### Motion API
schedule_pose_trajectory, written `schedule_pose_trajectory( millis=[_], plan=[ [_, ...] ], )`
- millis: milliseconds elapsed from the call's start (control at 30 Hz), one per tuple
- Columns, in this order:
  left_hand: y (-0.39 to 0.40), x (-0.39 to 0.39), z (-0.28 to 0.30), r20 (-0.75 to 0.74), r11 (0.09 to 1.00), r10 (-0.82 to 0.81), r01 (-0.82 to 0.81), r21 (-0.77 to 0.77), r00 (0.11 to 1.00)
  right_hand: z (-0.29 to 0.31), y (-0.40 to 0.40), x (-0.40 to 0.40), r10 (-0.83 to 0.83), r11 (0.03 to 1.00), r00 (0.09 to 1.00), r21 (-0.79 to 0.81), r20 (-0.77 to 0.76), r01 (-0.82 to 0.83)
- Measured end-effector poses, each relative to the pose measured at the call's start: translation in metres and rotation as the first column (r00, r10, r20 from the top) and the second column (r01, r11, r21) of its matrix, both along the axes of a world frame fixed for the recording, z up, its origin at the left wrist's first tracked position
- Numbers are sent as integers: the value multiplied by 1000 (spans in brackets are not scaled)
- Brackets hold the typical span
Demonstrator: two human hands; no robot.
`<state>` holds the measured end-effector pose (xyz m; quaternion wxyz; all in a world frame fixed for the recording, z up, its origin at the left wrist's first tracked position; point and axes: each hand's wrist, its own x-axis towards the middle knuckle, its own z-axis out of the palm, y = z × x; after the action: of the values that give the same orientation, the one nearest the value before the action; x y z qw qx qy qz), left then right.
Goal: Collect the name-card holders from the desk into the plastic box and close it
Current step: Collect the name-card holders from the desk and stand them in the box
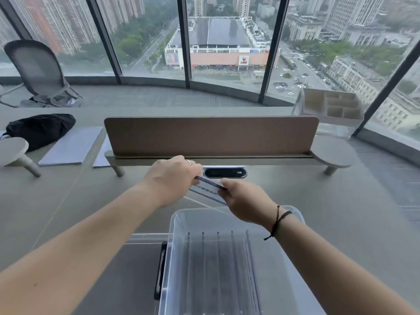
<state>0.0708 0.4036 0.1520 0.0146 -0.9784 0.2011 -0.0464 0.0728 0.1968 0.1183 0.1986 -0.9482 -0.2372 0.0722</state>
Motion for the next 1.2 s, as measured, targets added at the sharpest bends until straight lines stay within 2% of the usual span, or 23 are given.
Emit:
schedule_pose_trajectory(
  millis=[167,333,400,467,567,633,733,933,1033,1200],
  plan=[
    [-62,-10,-3,-61,998,-59,58,-19,996,0,-61,-20,-63,998,994,-8,-89,62],
    [-121,-21,-17,-196,994,-97,105,32,976,-22,-104,-46,-111,994,985,-29,-135,108],
    [-140,-24,-22,-167,988,-101,118,97,981,-36,-116,-61,-164,985,974,16,-158,169],
    [-153,-26,-32,-70,982,-109,118,148,992,-50,-124,-77,-238,968,957,37,-166,248],
    [-161,-30,-51,-42,997,-49,51,58,998,-74,-129,-97,-318,934,924,96,-211,344],
    [-162,-36,-65,-76,1000,5,-7,-29,997,-90,-133,-106,-365,906,894,124,-259,406],
    [-156,-47,-85,-190,996,71,-79,-34,979,-114,-140,-114,-436,852,841,155,-320,501],
    [-152,-74,-124,-458,996,38,3,89,888,-152,-129,-112,-505,824,749,21,-429,567],
    [-156,-86,-139,-490,994,38,18,109,871,-161,-120,-105,-542,797,682,-43,-492,603],
    [-159,-97,-159,-493,988,87,-12,153,866,-173,-116,-97,-526,816,639,-120,-561,566]
  ],
)
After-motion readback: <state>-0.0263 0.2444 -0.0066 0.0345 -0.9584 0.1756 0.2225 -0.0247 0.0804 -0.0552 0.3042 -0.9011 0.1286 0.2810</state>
